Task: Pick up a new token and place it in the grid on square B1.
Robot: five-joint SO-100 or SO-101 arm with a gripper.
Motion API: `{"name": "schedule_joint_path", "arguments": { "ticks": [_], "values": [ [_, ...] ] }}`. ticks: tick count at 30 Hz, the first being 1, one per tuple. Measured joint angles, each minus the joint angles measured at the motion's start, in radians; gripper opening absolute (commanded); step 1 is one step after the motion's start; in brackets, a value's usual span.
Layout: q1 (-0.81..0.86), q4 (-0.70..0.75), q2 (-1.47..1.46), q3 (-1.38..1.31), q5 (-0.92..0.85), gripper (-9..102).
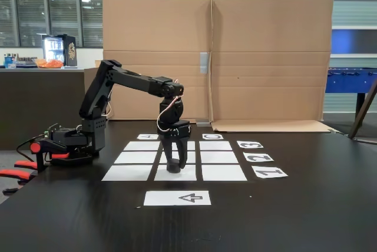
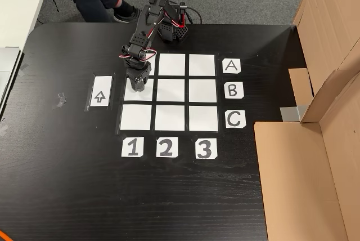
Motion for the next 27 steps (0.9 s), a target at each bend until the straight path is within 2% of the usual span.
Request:
{"name": "schedule_joint_path", "arguments": {
  "ticks": [27],
  "values": [
    [0.015, -0.025, -0.021, 0.0, 0.008, 13]
  ]
}}
